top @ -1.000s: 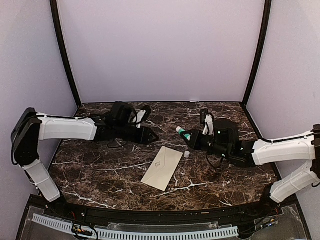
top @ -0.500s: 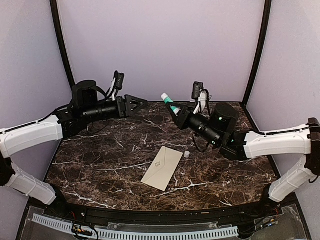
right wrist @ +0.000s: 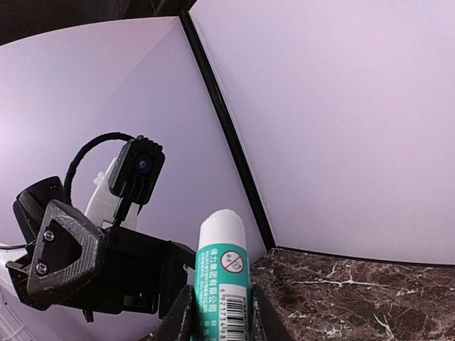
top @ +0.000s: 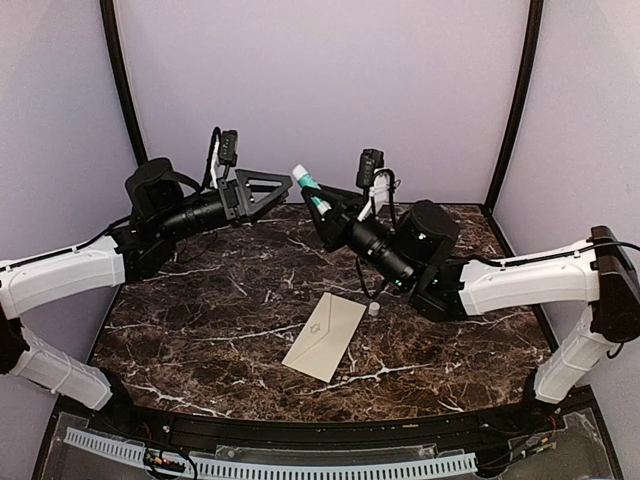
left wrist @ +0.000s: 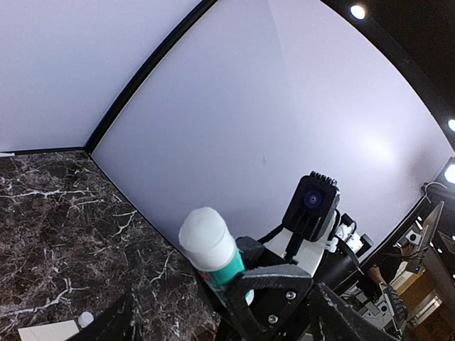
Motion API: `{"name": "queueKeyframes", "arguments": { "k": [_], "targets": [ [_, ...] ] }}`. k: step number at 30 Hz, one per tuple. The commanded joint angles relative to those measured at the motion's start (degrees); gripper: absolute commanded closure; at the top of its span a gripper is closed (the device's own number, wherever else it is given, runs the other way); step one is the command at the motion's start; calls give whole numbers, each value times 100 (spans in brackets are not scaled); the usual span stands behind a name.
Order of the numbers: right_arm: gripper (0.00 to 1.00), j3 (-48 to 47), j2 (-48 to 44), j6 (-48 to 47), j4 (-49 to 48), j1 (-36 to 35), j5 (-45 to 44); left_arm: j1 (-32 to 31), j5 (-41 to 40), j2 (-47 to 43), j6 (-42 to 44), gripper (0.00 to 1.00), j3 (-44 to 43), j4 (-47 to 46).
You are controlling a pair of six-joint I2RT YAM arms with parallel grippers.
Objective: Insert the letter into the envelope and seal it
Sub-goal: Seal the envelope flap on the envelope.
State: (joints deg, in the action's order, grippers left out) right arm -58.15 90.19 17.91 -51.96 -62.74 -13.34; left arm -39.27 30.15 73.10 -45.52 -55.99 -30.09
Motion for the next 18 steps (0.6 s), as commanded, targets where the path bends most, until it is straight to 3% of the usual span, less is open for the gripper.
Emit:
{"name": "queueKeyframes", "arguments": {
  "k": [1, 7, 18],
  "targets": [
    [78, -215, 139, -259, -384, -111, -65, -20, 304, 184, -572, 20, 18, -925],
    [77, -230, 212, -319, -409, -136, -40, -24, 392, 412, -722, 21, -81, -1067],
    [77, -329, 350, -536, -250, -219, -51, -28, 477, 724, -1114, 47, -138, -1492]
  ]
}}
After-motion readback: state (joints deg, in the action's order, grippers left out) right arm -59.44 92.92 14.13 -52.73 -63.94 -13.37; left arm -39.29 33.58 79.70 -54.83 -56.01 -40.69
